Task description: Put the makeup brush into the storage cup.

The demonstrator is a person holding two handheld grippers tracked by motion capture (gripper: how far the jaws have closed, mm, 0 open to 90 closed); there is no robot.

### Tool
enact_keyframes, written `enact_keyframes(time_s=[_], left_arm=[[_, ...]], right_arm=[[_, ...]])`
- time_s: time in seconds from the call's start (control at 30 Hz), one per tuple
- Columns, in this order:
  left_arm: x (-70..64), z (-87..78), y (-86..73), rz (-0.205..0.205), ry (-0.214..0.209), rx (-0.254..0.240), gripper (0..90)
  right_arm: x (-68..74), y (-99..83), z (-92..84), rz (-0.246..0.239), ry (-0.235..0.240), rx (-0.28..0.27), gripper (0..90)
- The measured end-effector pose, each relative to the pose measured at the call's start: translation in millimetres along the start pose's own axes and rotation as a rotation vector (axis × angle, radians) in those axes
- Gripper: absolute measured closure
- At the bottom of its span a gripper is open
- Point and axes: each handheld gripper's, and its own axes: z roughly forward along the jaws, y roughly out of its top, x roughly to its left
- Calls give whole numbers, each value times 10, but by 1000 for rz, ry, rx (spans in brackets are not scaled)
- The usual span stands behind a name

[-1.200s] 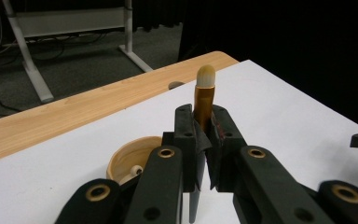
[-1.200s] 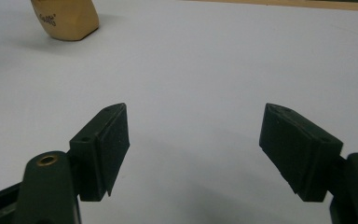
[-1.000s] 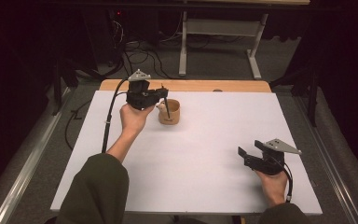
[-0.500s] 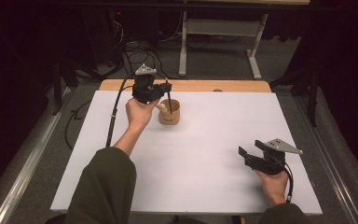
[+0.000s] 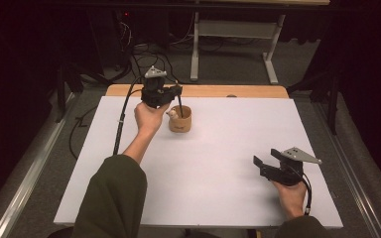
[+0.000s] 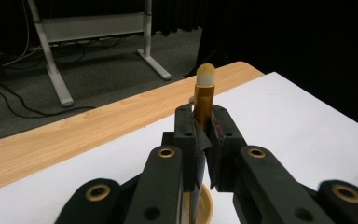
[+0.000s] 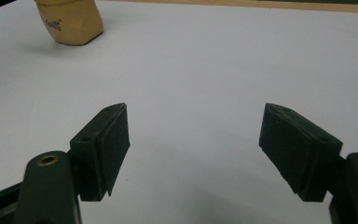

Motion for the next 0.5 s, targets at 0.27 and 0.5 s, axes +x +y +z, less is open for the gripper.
enact_keyframes(time_s=[0.27, 0.5], left_arm=[[11, 105, -56, -12, 8, 13, 836], [33, 168, -116, -20, 18, 37, 835]], right_arm=[[-1, 1, -4, 4, 3, -2, 261], [4, 1, 4, -5, 8, -3, 262]])
